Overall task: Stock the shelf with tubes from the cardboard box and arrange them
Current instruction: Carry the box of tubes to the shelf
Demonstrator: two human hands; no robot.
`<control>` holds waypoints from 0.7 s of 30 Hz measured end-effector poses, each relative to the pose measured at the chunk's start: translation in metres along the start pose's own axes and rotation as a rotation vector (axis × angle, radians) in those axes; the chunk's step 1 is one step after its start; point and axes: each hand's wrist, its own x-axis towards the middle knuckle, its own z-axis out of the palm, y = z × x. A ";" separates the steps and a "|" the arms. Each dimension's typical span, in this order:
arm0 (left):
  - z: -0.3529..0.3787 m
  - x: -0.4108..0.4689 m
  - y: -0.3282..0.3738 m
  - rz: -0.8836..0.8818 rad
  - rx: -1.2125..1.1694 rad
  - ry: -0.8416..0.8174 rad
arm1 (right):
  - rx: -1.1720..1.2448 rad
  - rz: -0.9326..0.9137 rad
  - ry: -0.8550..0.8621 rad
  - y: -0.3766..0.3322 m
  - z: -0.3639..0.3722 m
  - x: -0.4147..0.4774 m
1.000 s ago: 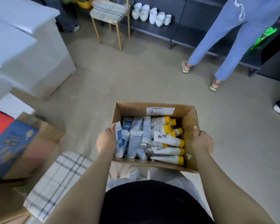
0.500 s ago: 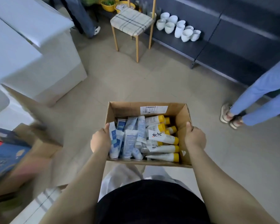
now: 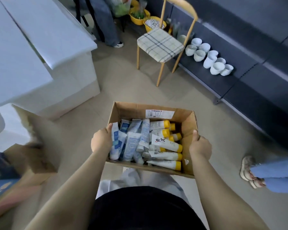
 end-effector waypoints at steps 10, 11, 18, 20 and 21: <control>-0.030 0.175 0.123 0.046 0.061 0.011 | 0.022 0.007 -0.012 -0.149 0.033 0.133; -0.030 0.193 0.136 0.039 0.051 0.010 | 0.040 0.011 -0.036 -0.163 0.040 0.152; -0.041 0.299 0.233 0.001 0.032 0.027 | 0.043 0.052 -0.078 -0.273 0.049 0.269; -0.042 0.328 0.253 -0.018 0.018 0.028 | 0.058 0.049 -0.077 -0.303 0.050 0.298; -0.042 0.343 0.262 -0.027 0.015 0.033 | 0.056 0.044 -0.077 -0.318 0.051 0.311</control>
